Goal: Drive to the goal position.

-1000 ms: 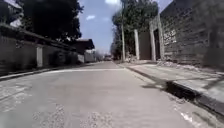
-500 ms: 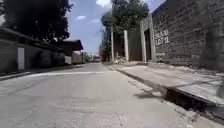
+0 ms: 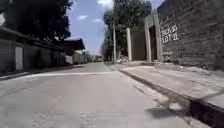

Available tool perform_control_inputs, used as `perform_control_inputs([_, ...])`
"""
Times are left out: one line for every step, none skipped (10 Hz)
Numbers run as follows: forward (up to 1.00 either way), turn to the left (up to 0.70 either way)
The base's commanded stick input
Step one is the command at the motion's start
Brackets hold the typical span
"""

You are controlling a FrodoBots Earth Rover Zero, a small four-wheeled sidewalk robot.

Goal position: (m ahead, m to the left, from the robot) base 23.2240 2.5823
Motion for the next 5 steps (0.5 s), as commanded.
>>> perform_control_inputs([1.00,0.14])
perform_control_inputs([1.00,0.34])
perform_control_inputs([1.00,0.00])
perform_control_inputs([1.00,0.00])
perform_control_inputs([1.00,0.00])
